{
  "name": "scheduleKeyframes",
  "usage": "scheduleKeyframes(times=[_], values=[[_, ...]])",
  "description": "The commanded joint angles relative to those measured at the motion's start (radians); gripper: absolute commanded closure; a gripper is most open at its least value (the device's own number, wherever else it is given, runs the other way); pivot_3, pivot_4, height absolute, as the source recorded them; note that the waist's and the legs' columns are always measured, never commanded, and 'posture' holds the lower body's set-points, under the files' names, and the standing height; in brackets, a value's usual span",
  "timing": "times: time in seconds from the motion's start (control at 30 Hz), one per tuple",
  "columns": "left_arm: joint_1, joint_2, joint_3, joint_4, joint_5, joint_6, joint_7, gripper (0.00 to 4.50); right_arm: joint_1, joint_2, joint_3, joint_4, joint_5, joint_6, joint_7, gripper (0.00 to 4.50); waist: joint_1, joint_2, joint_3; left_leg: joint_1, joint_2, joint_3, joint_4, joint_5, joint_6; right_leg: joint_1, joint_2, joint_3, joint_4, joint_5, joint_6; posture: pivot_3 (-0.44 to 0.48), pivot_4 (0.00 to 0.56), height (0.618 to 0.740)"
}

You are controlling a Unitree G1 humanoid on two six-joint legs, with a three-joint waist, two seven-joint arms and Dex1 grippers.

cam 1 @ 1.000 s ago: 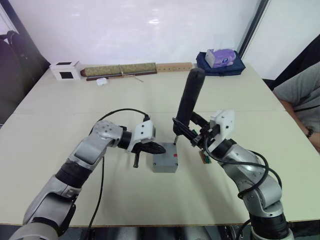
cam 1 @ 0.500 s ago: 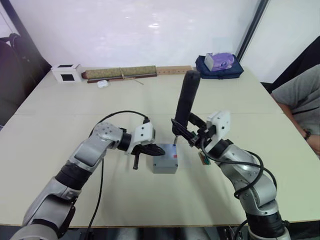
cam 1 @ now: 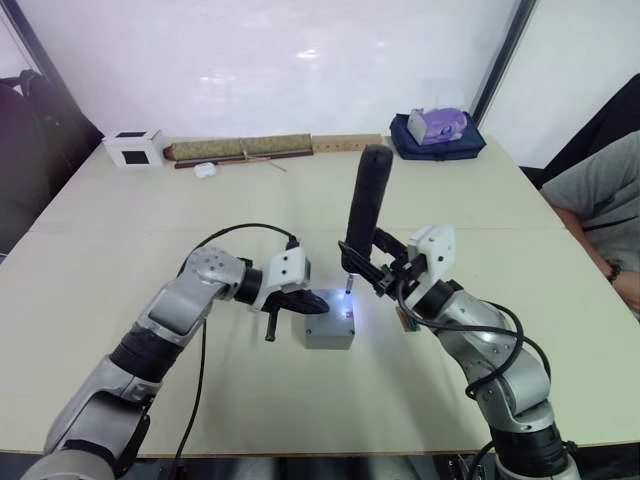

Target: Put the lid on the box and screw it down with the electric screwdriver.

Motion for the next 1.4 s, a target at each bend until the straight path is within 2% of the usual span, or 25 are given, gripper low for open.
scheduleKeyframes(times=[0.03, 0.57, 0.73, 0.8, 0.9, 1.0, 1.07, 1.1, 1.17, 1.2, 1.3, 1.4], values=[[0.008, 0.003, -0.016, -0.009, 0.013, 0.001, -0.011, 4.5, 0.065, -0.021, 0.059, 0.085, -0.03, 0.063, 0.019, 2.65, 0.0, 0.0, 0.0, 0.0, 0.0, 0.0, 0.0, 0.0, 0.0, 0.0, 0.0, 0.0, 0.0, 0.0, 0.0, 0.0, 0.15, 0.74], [0.015, 0.0, -0.017, -0.004, 0.015, -0.003, -0.01, 4.5, 0.028, -0.046, 0.034, 0.018, -0.014, 0.072, 0.036, 2.65, 0.0, 0.0, 0.0, -0.001, 0.001, 0.0, -0.001, 0.0, 0.0, -0.001, -0.001, 0.0, -0.001, -0.003, -0.004, 0.0, 0.15, 0.74], [0.012, -0.002, -0.017, -0.012, 0.013, 0.0, -0.006, 4.5, -0.073, -0.066, -0.094, -0.082, 0.142, 0.165, 0.029, 2.65, 0.001, 0.001, 0.002, -0.003, 0.001, 0.0, -0.002, 0.0, 0.0, -0.004, -0.002, 0.0, -0.001, -0.002, -0.004, 0.0, 0.15, 0.74], [0.012, -0.004, -0.008, -0.014, 0.002, 0.007, -0.006, 4.5, -0.173, -0.071, -0.195, -0.117, 0.291, 0.237, -0.01, 2.65, 0.002, 0.002, 0.007, -0.005, 0.001, 0.0, -0.001, 0.0, 0.0, -0.006, -0.002, 0.0, 0.0, -0.002, -0.004, 0.0, 0.15, 0.74], [0.012, -0.009, 0.007, -0.02, -0.012, 0.023, -0.001, 4.5, -0.26, -0.099, -0.281, -0.138, 0.418, 0.312, -0.043, 2.65, 0.004, 0.006, 0.015, -0.015, 0.0, 0.0, 0.0, 0.0, 0.0, -0.015, -0.002, 0.0, 0.001, -0.002, -0.003, 0.0, 0.15, 0.74], [0.01, -0.017, 0.053, -0.035, -0.065, 0.064, 0.01, 4.5, -0.391, -0.186, -0.406, -0.097, 0.566, 0.405, -0.109, 2.65, 0.005, 0.008, 0.018, -0.021, 0.0, -0.001, 0.001, 0.0, 0.0, -0.02, -0.003, -0.001, 0.002, 0.001, 0.002, 0.0, 0.15, 0.74], [-0.007, -0.027, 0.114, -0.053, -0.144, 0.129, 0.012, 4.5, -0.477, -0.241, -0.519, -0.008, 0.711, 0.474, -0.224, 2.65, 0.004, 0.008, 0.023, -0.023, 0.0, -0.001, 0.001, 0.0, 0.0, -0.022, -0.003, -0.001, 0.002, 0.001, 0.002, 0.0, 0.15, 0.74], [-0.032, -0.033, 0.16, -0.063, -0.2, 0.183, 0.019, 4.5, -0.509, -0.32, -0.574, 0.085, 0.838, 0.555, -0.27, 2.65, 0.004, 0.007, 0.025, -0.025, 0.0, -0.001, 0.001, 0.0, 0.0, -0.024, -0.003, -0.001, 0.002, 0.002, 0.003, 0.0, 0.15, 0.74], [-0.077, -0.025, 0.226, -0.085, -0.289, 0.262, 0.01, 4.5, -0.526, -0.507, -0.614, 0.238, 0.918, 0.767, -0.272, 2.65, 0.011, 0.008, 0.028, -0.034, 0.0, -0.004, 0.004, 0.0, 0.0, -0.03, -0.004, -0.003, 0.003, 0.002, 0.003, 0.0, 0.15, 0.74], [-0.085, -0.007, 0.232, -0.105, -0.306, 0.27, -0.012, 4.5, -0.505, -0.584, -0.615, 0.288, 0.92, 0.842, -0.258, 2.65, 0.016, 0.007, 0.029, -0.037, -0.001, -0.005, 0.007, 0.0, 0.0, -0.032, -0.004, -0.006, 0.003, 0.002, 0.003, 0.0, 0.15, 0.74], [-0.076, 0.047, 0.19, -0.171, -0.291, 0.235, -0.072, 4.5, -0.379, -0.72, -0.613, 0.351, 0.961, 0.99, -0.171, 2.65, 0.021, 0.007, 0.029, -0.038, 0.0, -0.005, 0.007, 0.0, 0.0, -0.03, -0.004, -0.007, 0.0, 0.002, 0.003, 0.0, 0.15, 0.74], [-0.072, 0.055, 0.18, -0.219, -0.314, 0.248, -0.082, 4.5, -0.288, -0.799, -0.553, 0.37, 0.88, 1.069, -0.166, 2.65, 0.016, 0.011, 0.032, -0.037, -0.001, 0.0, 0.004, -0.001, 0.002, -0.031, -0.004, -0.003, -0.002, 0.001, 0.003, 0.0, 0.15, 0.74]])
